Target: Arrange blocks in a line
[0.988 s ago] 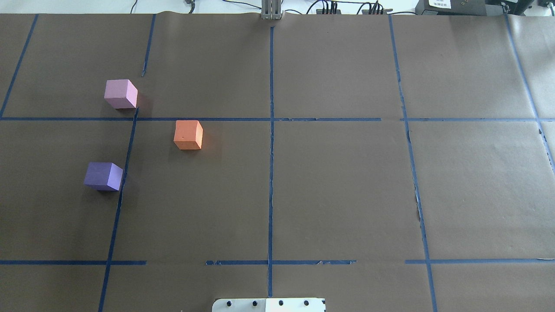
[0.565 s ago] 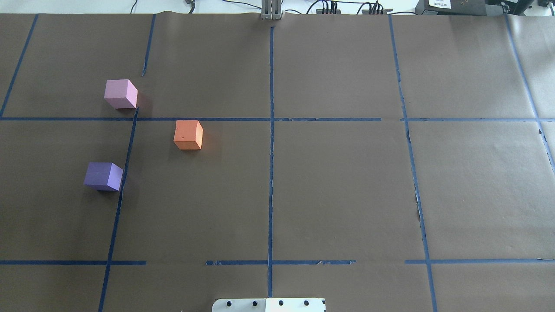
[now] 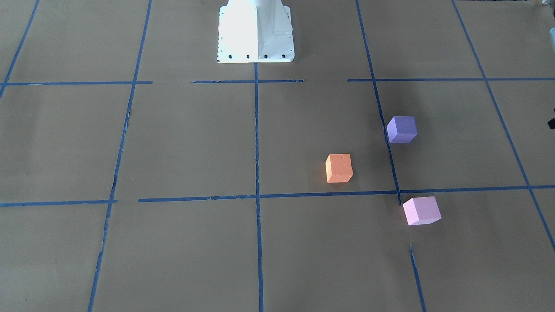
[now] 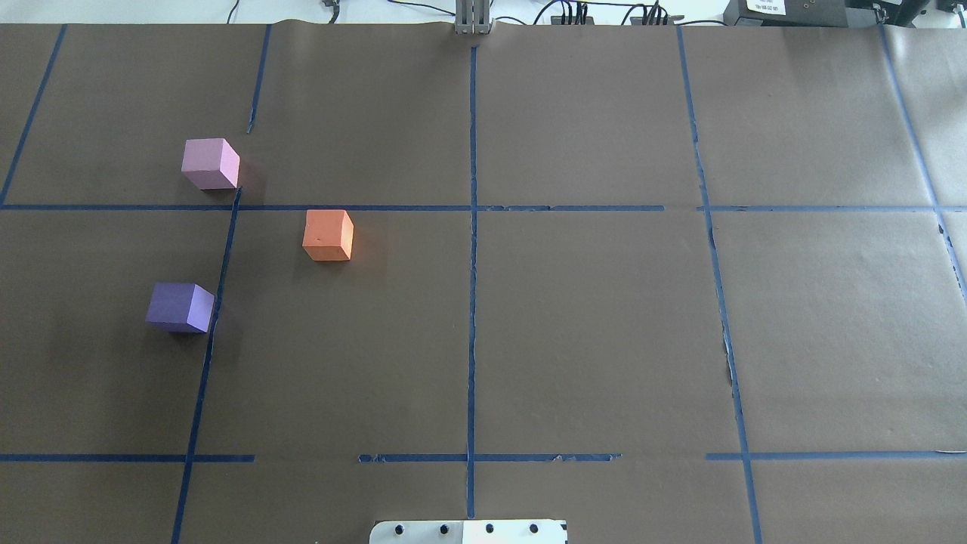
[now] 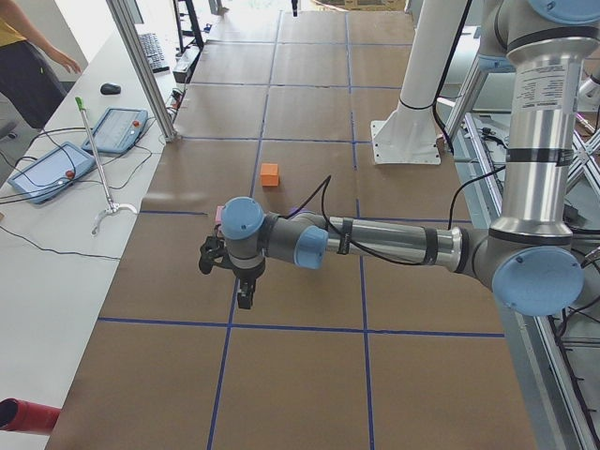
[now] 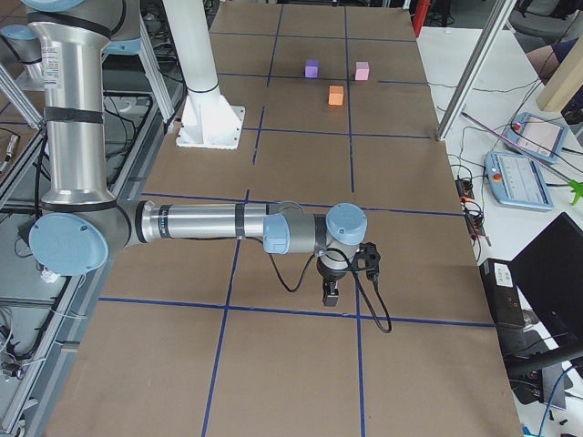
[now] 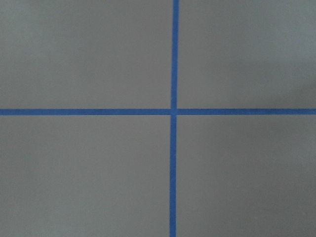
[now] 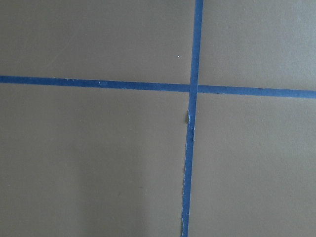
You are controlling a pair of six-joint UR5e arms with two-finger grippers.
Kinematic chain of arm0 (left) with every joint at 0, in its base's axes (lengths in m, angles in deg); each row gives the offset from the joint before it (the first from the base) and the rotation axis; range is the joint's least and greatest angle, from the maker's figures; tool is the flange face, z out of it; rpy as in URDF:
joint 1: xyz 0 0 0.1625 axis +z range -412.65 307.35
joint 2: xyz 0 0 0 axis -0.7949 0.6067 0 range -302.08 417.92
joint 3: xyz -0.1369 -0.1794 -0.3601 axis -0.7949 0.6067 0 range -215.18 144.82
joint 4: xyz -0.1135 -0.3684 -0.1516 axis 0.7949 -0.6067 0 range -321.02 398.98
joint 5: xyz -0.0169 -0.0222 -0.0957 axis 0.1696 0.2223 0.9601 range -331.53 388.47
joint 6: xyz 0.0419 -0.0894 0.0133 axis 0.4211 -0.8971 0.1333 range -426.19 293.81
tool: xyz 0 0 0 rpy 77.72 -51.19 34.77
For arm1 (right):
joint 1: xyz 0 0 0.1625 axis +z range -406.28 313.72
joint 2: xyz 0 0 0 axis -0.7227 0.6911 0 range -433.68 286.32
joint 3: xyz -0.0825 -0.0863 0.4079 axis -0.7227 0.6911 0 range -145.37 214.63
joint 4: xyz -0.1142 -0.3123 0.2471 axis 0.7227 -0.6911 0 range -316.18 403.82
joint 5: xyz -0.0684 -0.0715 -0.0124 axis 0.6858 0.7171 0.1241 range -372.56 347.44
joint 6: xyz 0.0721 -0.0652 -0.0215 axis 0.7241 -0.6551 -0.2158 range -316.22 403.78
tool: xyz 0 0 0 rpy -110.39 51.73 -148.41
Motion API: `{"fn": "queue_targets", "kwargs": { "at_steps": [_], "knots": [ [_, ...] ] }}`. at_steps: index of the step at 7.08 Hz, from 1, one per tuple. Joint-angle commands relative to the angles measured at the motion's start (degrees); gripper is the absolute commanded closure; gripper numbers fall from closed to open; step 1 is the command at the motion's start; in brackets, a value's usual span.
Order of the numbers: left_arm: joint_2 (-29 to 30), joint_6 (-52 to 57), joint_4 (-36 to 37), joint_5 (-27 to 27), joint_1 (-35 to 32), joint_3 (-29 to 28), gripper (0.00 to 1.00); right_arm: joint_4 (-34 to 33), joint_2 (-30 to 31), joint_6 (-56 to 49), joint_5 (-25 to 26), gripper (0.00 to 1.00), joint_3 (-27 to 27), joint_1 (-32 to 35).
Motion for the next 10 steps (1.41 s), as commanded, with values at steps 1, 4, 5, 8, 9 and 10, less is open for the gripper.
{"fn": "queue_targets", "kwargs": {
  "at_steps": [1, 4, 5, 8, 9, 10],
  "knots": [
    [6.82, -9.12, -0.80, -0.09, 9.41, 2.14, 0.00, 0.01, 0.00, 0.00, 0.00, 0.00, 0.00, 0.00],
    [21.92, -32.93, -0.80, -5.49, 23.63, 3.28, 0.00, 0.02, 0.00, 0.00, 0.00, 0.00, 0.00, 0.00],
    [24.23, -39.08, -0.80, -12.94, 28.64, 3.11, 0.00, 0.02, 0.00, 0.00, 0.00, 0.00, 0.00, 0.00],
    [28.28, -40.46, -0.63, -15.82, 34.21, -0.04, 0.00, -0.07, 0.00, 0.00, 0.00, 0.00, 0.00, 0.00],
    [29.34, -43.68, -0.54, -20.78, 36.49, -0.41, 0.00, 0.01, 0.00, 0.00, 0.00, 0.00, 0.00, 0.00],
    [29.96, -44.84, -0.54, -20.92, 37.03, -2.41, 0.00, 0.02, 0.00, 0.00, 0.00, 0.00, 0.00, 0.00]
  ]
}}
